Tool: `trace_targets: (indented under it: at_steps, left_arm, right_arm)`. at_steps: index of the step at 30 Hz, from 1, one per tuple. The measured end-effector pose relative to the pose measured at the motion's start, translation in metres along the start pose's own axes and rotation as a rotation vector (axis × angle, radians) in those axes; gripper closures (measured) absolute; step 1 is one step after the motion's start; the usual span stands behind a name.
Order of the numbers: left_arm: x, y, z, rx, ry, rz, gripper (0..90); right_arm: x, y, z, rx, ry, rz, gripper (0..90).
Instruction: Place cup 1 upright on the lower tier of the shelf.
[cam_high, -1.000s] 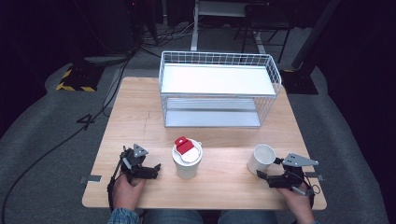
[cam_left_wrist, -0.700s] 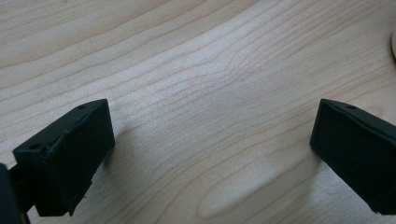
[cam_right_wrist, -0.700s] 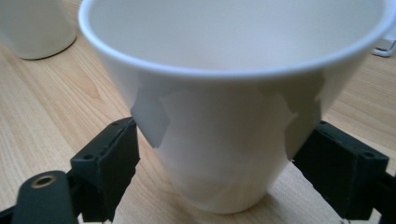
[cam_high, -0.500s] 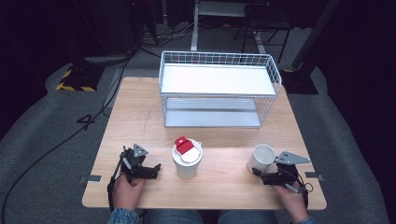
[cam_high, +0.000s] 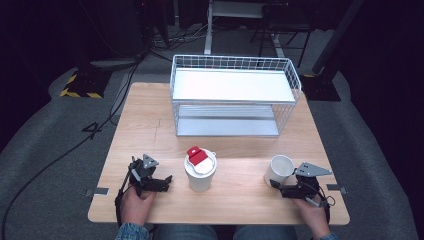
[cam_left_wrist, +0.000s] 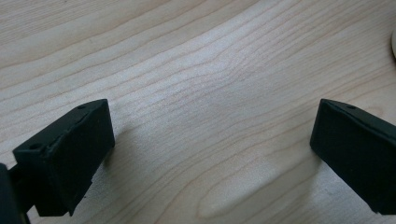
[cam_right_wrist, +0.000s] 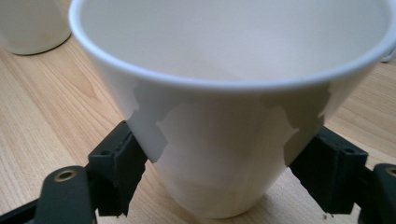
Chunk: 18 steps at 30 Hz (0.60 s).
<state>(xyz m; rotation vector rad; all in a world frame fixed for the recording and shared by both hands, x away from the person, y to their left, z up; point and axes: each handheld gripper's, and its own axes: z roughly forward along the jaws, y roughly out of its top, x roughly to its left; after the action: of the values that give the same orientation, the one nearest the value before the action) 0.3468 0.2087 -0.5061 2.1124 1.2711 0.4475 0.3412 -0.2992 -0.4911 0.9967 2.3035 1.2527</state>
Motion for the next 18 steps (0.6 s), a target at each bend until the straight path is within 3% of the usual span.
trace_targets:
  at_steps: [18]
  left_arm:
    - [0.0, 0.0, 0.0, -0.001, 0.0, 0.001, 0.3]
  right_arm:
    - [0.005, 0.014, -0.009, -0.031, 0.007, -0.004, 23.9]
